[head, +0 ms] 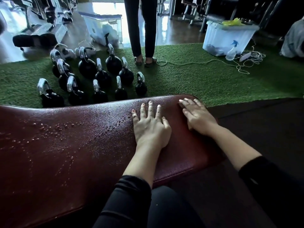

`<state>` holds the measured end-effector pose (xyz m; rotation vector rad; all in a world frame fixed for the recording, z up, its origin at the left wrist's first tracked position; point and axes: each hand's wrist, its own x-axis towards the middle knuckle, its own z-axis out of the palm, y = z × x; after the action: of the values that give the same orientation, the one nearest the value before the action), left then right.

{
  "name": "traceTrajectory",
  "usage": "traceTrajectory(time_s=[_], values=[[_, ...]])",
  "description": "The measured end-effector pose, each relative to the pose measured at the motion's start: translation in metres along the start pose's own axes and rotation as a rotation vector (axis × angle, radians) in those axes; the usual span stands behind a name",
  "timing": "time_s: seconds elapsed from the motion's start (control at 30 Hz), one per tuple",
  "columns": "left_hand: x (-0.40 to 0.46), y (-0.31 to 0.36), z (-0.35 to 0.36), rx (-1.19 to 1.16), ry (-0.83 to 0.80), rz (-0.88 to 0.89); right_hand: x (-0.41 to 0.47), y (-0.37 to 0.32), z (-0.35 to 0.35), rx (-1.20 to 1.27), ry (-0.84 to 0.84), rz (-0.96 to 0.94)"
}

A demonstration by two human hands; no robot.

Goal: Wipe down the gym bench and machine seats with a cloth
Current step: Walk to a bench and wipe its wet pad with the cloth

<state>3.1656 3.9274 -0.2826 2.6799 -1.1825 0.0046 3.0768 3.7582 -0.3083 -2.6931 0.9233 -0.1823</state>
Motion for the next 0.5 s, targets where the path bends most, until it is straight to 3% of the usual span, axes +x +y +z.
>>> traceTrajectory(time_s=[0.2, 0.37, 0.5], values=[[0.002, -0.001, 0.001, 0.013, -0.008, 0.008, 0.036, -0.044, 0.002, 0.036, 0.034, -0.078], [0.004, 0.000, -0.002, -0.003, -0.049, 0.003, 0.059, 0.000, -0.010, 0.092, 0.038, -0.007], [0.004, 0.000, -0.001, 0.003, -0.063, 0.002, 0.027, 0.026, -0.013, 0.134, 0.042, 0.081]])
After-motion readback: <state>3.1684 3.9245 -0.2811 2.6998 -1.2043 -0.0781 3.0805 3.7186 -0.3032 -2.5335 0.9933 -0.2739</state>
